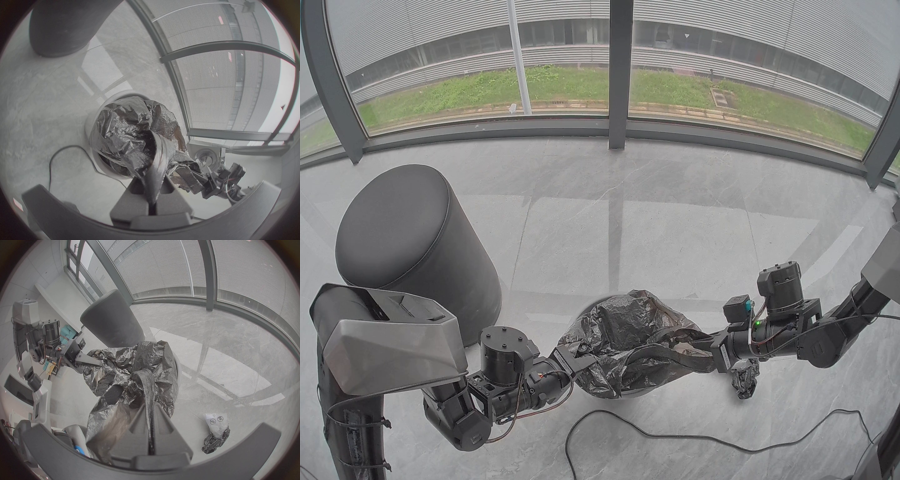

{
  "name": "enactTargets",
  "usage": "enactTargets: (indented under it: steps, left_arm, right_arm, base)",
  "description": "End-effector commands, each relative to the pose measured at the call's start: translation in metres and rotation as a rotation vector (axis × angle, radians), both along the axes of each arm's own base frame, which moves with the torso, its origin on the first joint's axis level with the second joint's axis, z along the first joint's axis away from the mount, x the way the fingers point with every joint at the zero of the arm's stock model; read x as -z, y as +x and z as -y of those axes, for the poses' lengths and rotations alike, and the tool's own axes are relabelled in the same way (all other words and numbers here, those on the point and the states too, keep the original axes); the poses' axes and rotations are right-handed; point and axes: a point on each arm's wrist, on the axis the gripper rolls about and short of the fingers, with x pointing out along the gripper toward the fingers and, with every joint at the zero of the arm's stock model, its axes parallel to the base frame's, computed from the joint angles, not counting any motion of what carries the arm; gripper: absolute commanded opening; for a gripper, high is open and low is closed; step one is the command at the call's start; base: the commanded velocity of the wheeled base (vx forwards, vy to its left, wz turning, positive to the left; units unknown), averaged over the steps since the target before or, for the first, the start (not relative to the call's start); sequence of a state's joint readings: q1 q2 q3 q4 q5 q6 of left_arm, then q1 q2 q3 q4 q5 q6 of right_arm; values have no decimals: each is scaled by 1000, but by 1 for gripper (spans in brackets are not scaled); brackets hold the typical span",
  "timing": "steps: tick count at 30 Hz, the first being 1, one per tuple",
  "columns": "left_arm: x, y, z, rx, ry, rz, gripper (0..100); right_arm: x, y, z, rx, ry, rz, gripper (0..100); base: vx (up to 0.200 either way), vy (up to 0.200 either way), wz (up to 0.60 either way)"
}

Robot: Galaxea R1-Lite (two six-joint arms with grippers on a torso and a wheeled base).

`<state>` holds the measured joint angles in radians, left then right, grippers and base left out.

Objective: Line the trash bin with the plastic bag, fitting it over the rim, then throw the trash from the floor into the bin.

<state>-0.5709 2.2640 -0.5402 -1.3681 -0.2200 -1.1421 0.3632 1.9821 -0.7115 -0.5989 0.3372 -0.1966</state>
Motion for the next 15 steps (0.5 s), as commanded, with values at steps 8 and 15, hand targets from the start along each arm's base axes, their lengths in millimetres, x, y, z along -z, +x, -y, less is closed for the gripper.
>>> enactTargets:
  steps: [8,15]
  left_arm:
    - [-43,3,8,-81,-126,-139,0]
    - [-52,12,11,-200,-105,-268,0]
  right_arm:
    - [-1,-14,3,-42,-5,114,0]
    - [4,-26,-3,-83,-11,107,0]
  base:
    - [0,0,0]
    - [0,0,0]
